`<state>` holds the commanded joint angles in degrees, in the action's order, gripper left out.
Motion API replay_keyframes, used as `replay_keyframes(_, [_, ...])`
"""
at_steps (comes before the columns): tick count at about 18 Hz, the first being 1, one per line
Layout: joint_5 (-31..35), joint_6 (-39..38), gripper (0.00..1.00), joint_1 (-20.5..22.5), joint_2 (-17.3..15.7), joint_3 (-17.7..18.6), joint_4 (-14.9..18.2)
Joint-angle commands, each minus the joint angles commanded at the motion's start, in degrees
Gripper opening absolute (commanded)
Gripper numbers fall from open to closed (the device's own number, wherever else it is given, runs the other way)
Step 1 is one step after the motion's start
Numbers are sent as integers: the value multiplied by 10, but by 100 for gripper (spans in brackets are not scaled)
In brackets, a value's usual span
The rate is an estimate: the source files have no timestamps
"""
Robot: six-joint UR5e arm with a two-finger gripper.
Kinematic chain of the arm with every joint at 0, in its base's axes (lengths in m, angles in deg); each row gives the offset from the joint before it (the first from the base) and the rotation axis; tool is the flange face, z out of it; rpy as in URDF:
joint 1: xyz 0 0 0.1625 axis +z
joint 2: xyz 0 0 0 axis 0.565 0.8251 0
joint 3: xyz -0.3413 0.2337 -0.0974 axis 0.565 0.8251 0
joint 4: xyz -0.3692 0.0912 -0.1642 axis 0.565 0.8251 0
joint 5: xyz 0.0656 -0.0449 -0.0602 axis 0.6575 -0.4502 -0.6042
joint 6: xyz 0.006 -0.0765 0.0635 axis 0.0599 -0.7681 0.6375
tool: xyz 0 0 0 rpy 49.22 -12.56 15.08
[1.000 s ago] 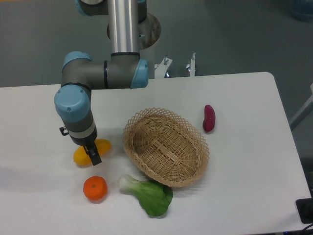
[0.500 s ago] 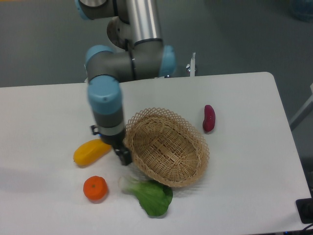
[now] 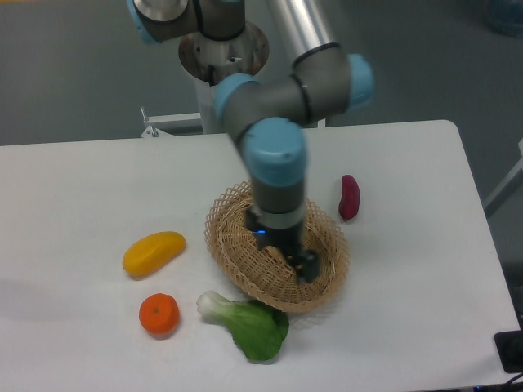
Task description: Place the mango on the table
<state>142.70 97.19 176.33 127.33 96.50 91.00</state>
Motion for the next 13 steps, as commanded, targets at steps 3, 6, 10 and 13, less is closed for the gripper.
replay_keyframes(3, [1,47,100,33,15,-32,34])
replay_keyframes(6, [1,86,100,64,33,-62,57])
replay_keyframes(10, [3,122,100,97,64,-108,71])
replay_keyframes(13, [3,133,100,115,91,-160,112])
